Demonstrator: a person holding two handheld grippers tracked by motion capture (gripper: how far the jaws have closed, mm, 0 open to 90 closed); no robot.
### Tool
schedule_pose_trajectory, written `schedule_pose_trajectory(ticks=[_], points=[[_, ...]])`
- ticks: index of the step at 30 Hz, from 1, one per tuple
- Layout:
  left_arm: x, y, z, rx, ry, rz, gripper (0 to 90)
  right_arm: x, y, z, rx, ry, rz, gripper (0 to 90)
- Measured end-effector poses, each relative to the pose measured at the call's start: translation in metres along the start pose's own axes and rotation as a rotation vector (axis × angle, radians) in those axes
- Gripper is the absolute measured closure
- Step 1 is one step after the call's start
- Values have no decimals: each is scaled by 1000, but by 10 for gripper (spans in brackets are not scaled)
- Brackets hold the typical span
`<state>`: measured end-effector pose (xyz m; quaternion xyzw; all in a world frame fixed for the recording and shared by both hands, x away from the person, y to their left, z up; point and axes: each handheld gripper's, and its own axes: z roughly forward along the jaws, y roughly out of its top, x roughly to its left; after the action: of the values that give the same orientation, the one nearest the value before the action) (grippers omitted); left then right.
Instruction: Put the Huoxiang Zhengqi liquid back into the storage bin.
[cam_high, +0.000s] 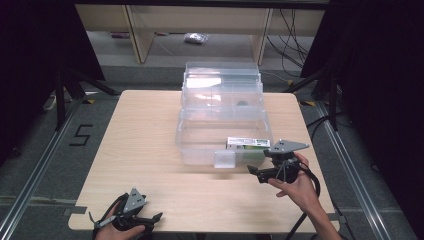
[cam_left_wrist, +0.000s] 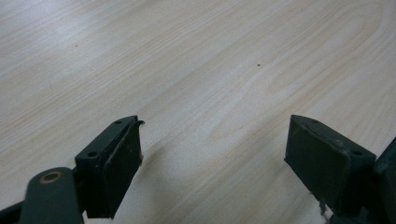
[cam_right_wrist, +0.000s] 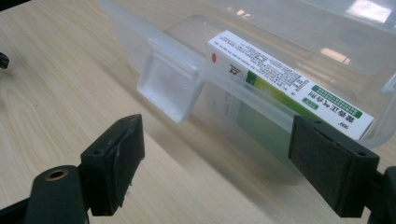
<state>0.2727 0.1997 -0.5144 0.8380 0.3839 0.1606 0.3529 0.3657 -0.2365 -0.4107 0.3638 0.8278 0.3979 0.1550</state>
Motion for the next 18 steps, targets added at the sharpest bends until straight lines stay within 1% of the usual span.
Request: schedule_pose_trajectory(ticks=[1, 2, 4, 5, 7, 8, 9, 10, 11, 12, 13, 14, 16, 17, 18], points=[[0, 0, 0, 0, 0, -1, 179, 0, -2, 0, -14, -9, -23, 196], [0, 0, 0, 2, 4, 5, 180, 1, -4, 1, -12, -2, -12, 196], [0, 0, 0, 6, 8, 2, 180, 3, -9, 0, -14, -4, -6, 196], [0, 0, 0, 6, 8, 6, 180, 5, -12, -1, -12, -2, 8, 196], [0, 0, 0, 5, 9, 4, 180, 5, -16, -1, -24, -8, -7, 196], [0, 0, 1, 5, 7, -3, 179, 6, -19, -2, -28, -12, 0, 196], [0, 0, 1, 6, 6, -1, 180, 8, -20, -4, -21, -6, 22, 196], [0, 0, 0, 7, 8, 5, 179, 8, -22, -4, -26, -6, 29, 196], [0, 0, 0, 10, 0, 7, 180, 7, -24, -5, -33, -14, 1, 196], [0, 0, 0, 8, 0, 7, 179, 8, -25, -5, -31, -5, 14, 196], [0, 0, 0, 9, 8, 10, 180, 11, -27, -6, -24, -4, 47, 195], [0, 1, 0, 11, 9, 16, 180, 10, -28, -6, -22, -3, 36, 195], [0, 0, 0, -3, 1, -4, 180, 11, -32, -4, -22, -1, 35, 195], [0, 0, 0, -1, 2, 2, 180, 11, -33, -4, -21, 1, 31, 194], [1, 0, -1, 12, 1, 18, 180, 11, -34, -4, -19, 2, 30, 194]])
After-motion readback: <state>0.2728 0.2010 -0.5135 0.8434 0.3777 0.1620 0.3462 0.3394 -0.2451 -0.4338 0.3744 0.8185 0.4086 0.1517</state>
